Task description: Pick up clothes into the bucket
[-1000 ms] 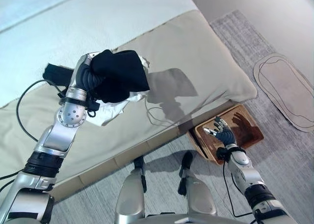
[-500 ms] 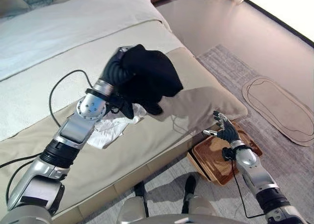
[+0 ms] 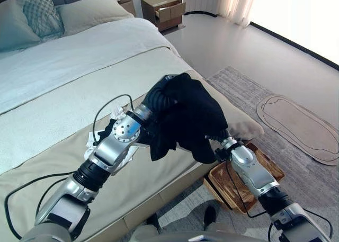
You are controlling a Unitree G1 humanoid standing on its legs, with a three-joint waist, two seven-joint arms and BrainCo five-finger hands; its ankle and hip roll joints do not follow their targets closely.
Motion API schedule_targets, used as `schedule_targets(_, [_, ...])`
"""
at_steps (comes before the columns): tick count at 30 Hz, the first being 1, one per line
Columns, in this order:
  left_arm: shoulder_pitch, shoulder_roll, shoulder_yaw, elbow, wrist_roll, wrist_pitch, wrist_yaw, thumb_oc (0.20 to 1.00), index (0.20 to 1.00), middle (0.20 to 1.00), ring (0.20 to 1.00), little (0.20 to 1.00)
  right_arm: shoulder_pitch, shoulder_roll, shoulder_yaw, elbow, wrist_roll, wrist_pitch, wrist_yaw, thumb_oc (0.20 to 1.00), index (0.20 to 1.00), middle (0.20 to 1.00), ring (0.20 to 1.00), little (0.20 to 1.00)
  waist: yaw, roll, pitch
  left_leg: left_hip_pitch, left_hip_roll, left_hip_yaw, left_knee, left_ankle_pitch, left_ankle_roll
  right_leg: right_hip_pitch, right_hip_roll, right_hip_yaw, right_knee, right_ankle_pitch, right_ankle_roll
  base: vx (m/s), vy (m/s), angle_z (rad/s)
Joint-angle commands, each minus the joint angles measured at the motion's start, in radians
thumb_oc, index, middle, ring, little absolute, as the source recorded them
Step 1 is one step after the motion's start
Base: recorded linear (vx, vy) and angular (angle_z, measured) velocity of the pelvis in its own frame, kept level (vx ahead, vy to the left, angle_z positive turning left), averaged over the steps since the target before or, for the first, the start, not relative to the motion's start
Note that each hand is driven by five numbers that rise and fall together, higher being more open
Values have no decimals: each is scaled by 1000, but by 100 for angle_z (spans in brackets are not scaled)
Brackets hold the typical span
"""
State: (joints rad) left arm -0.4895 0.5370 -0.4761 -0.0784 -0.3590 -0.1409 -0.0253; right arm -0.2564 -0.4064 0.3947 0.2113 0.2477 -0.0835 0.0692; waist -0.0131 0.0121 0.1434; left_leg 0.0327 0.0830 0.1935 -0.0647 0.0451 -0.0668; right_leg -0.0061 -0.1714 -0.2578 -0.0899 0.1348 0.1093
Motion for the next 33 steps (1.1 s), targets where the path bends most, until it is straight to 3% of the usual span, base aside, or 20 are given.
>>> schedule_targets(1, [-83, -36, 18, 24, -75, -47, -5, 200, 200, 200, 200, 200, -99, 1, 17, -70, -5, -53, 3, 1000, 1000, 1000, 1000, 1000, 2, -17, -28, -13, 56, -11, 27, 11, -29, 57, -74, -55, 5, -9, 81, 36, -32, -5])
schedule_targets(10, [-63, -65, -5, 23, -185, -38, -41, 200, 200, 200, 200, 200, -173, 3, 82, -66, 6, -47, 27, 1000, 1000, 1000, 1000, 1000, 4, -18, -35, 2, 64, -7, 27, 7, -34, 70, -60, -49, 5, -21, 75, 26, -17, -5])
schedule_targets(12, [-57, -71, -2, 24, -185, -38, -41, 200, 200, 200, 200, 200, -170, 13, 87, -63, 27, -46, 37, 583, 583, 583, 583, 583, 4, -17, -35, 4, 66, -8, 27, 7, -35, 75, -60, -52, 4, -24, 74, 0, 0, 0])
schedule_targets(13, [-53, -74, -3, 25, -184, -38, -42, 200, 200, 200, 200, 200, -169, 15, 90, -62, 36, -46, 42, 200, 200, 200, 200, 200, 5, -18, -36, 6, 66, -10, 27, 7, -35, 77, -59, -54, 4, -25, 73, 0, 0, 0])
schedule_targets(28, [9, -101, 75, 43, -235, -44, -53, 200, 200, 200, 200, 200, -62, -12, 29, -45, 42, -46, 79, 200, 200, 200, 200, 200, 6, -17, -48, 22, 62, -10, 19, 2, -34, 98, -59, -67, 3, -33, 73, 0, 0, 0])
schedule_targets(33, [85, -119, 176, 49, -320, -48, -73, 200, 200, 200, 200, 200, 74, 1, -93, 15, 289, -15, 163, 200, 200, 200, 200, 200, 2, -20, -53, 26, 60, -17, 20, 1, -34, 107, -59, -71, 3, -36, 72, 8, -1, 2])
